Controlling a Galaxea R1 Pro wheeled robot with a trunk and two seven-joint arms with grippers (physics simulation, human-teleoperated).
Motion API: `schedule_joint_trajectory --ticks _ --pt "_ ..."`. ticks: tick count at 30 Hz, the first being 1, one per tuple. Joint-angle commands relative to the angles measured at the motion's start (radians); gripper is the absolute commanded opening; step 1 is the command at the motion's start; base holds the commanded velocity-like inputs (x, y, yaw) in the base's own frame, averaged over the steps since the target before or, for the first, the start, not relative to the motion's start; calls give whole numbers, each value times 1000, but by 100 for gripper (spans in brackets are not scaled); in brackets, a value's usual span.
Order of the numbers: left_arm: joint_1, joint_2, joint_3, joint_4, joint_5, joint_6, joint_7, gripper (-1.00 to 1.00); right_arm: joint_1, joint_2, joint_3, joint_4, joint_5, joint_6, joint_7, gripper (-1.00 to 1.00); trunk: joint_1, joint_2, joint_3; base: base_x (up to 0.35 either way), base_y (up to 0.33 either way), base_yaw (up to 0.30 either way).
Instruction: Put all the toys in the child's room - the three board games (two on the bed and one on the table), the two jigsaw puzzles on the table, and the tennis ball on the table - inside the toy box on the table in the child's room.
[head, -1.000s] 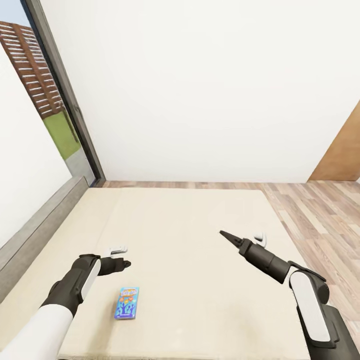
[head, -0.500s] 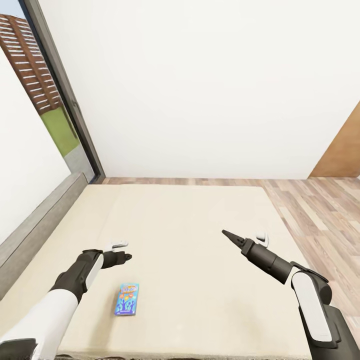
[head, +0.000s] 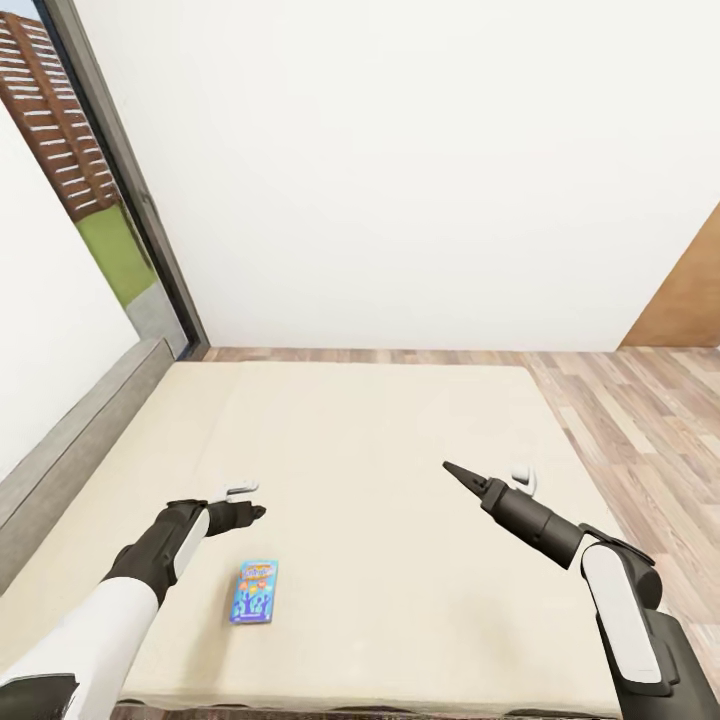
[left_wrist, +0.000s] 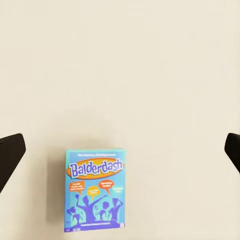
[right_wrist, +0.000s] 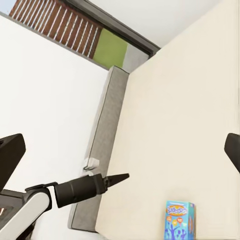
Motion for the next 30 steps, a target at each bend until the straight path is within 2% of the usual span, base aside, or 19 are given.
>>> schedule_joint_trajectory --ticks 1,30 --pt "-1 0 2 -1 10 5 0 100 -1 0 -2 0 0 7 -1 100 0 -2 -3 0 0 0" --pt "0 -2 1 0 9 -30 1 100 -1 -2 -5 1 -4 11 -13 100 0 -2 -51 0 0 0"
